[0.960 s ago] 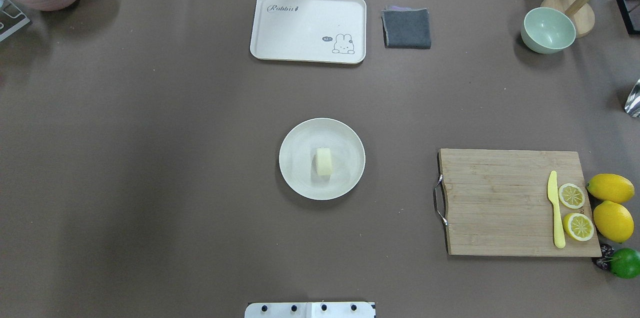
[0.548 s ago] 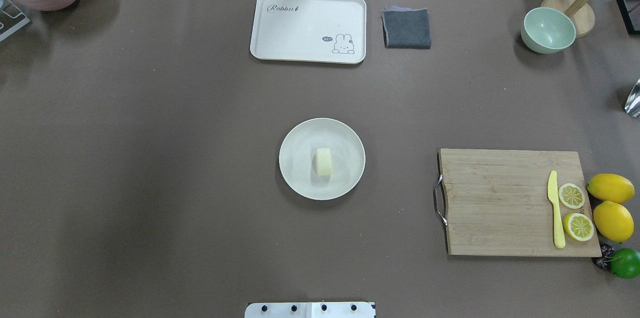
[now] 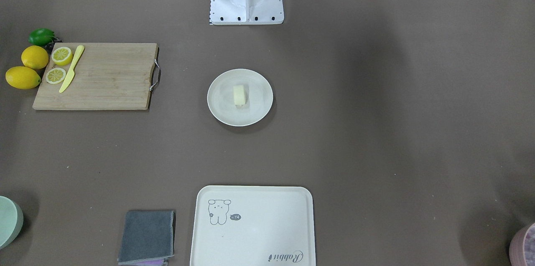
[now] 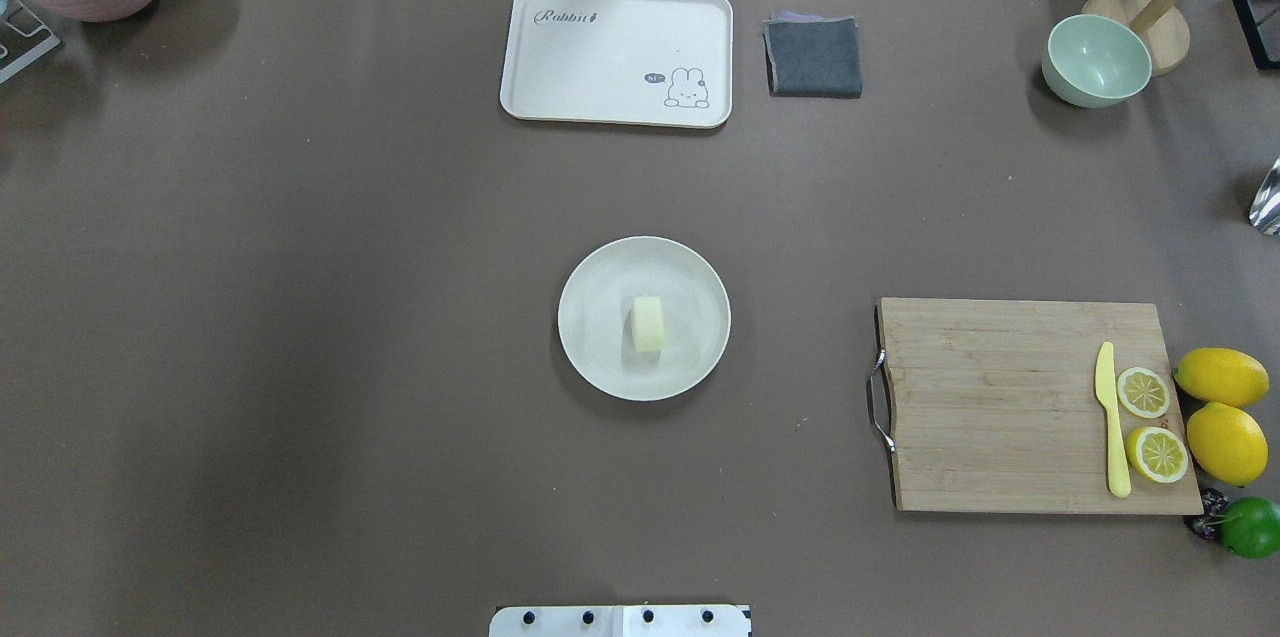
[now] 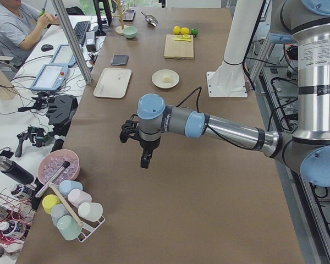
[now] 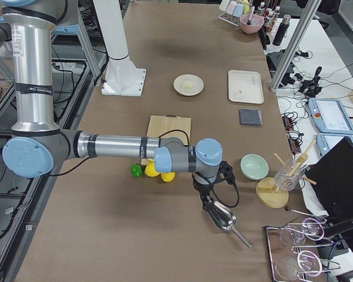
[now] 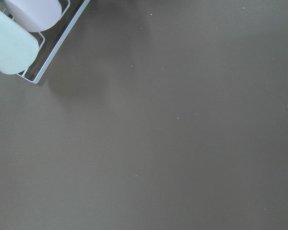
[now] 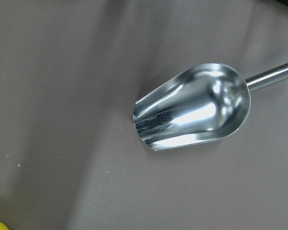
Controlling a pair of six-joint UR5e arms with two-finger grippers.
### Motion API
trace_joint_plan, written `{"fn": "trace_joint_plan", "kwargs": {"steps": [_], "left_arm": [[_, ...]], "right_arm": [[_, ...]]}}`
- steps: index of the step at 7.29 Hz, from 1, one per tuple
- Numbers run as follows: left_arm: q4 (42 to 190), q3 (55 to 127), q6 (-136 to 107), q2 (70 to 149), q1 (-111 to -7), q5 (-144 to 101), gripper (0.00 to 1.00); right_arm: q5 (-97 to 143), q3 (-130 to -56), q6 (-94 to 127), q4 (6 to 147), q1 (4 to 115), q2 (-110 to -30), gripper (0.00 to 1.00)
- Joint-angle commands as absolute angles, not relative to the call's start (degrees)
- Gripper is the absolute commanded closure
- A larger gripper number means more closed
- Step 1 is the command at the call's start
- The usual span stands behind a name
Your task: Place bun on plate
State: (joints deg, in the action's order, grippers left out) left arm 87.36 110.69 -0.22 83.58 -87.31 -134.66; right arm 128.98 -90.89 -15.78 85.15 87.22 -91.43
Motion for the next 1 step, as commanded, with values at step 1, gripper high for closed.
{"fn": "trace_joint_plan", "kwargs": {"steps": [1], "left_arm": [[89.19, 109.77, -0.26, 83.50, -87.45, -134.65, 0.02]], "right_arm": [[129.11, -91.06, -15.56, 85.08, 87.19, -91.49, 0.00]]}}
